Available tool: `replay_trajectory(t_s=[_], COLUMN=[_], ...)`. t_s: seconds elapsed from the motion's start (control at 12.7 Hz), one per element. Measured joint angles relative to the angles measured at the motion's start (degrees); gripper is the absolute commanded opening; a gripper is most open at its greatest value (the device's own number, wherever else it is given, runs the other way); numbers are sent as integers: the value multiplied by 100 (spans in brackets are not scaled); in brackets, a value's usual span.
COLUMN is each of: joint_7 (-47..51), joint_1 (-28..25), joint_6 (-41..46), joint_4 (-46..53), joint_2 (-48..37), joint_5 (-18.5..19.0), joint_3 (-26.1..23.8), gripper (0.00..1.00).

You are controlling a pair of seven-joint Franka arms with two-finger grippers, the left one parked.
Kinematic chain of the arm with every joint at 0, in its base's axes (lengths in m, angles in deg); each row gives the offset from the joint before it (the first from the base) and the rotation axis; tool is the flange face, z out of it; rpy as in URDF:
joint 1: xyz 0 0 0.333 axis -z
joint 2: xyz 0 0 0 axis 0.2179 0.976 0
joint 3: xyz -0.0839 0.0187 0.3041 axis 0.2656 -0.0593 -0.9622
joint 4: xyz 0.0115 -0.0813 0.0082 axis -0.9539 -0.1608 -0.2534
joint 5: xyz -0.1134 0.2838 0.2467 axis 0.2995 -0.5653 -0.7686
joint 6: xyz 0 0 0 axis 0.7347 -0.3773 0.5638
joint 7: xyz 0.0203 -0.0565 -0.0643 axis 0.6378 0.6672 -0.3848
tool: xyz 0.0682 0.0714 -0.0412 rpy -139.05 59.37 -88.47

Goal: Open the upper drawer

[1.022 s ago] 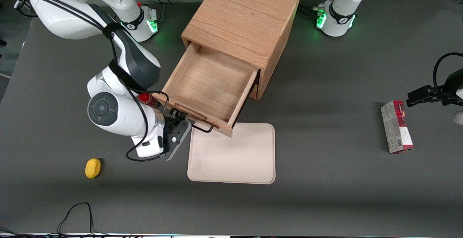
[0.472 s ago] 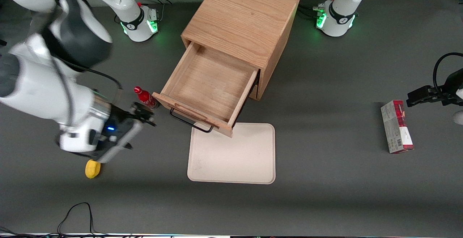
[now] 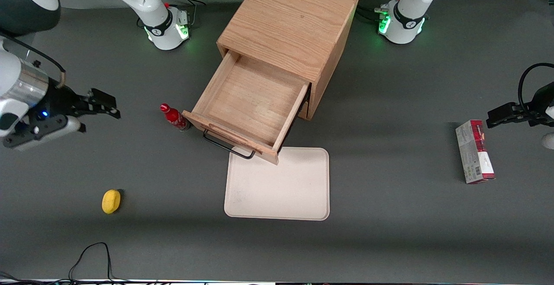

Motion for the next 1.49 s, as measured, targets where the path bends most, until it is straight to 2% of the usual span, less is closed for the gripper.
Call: replay_trajectory(t_s=[0.24, 0.47, 0.71, 1.02, 1.49], joint_7=[207, 487, 1023, 1077, 1089], joint_1=[-1, 0, -4, -5, -13], joint_6=[-75, -139, -232, -217, 62], joint_4=[-1463, -2294, -2426, -2311, -1611], joint_2=[-1318, -2171, -2198, -2042, -1443], joint_5=[-4, 97, 151, 160, 188], joint_3=[217, 345, 349, 349, 342], gripper=[100, 100, 100, 100, 100])
